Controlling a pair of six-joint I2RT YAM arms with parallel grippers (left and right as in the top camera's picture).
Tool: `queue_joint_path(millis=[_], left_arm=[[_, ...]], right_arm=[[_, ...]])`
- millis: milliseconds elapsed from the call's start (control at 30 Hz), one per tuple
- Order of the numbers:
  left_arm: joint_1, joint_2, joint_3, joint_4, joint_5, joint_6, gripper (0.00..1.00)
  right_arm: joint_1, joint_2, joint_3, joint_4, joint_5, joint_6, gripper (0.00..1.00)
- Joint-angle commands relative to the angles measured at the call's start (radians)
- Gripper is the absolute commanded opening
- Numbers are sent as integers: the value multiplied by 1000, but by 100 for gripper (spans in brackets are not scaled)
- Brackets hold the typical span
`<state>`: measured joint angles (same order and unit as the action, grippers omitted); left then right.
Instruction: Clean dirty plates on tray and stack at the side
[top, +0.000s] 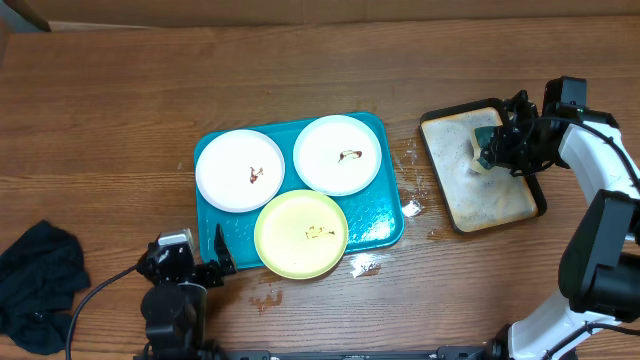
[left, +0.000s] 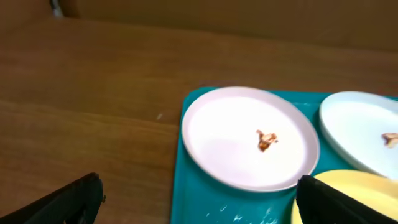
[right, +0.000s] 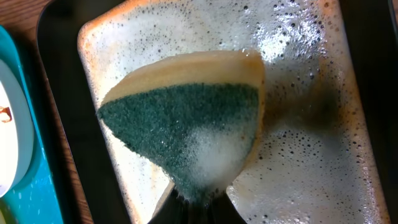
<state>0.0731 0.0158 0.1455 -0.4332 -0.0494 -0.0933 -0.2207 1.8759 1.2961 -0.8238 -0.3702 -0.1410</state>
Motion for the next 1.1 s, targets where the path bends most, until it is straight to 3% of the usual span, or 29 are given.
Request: queue_joint_path(millis=[0,167,333,533,633,867,1067], left_arm=[[5,-10,24,9,74,11,100],[5,-5,147,-32,68,11,100],[5,94,310,-180,68,-53,100],[5,367,496,-368,57,-78,100],[5,549,583,-425,76,-154,100],[5,872,699,-424,369,-134,100],[5,1024,699,-362,446,-89,100]], right_arm=[[6,-30,27,4,-17,3,4],[6,-30,27,4,-16,3,4],[7,-30,27,3,-17,3,4],[9,-30,27,-9,-17,4,4],[14,-30,27,-13,-17,4,4],[38,-30,27,-37,-17,4,4],[51,-30,27,-53,-17,4,4]])
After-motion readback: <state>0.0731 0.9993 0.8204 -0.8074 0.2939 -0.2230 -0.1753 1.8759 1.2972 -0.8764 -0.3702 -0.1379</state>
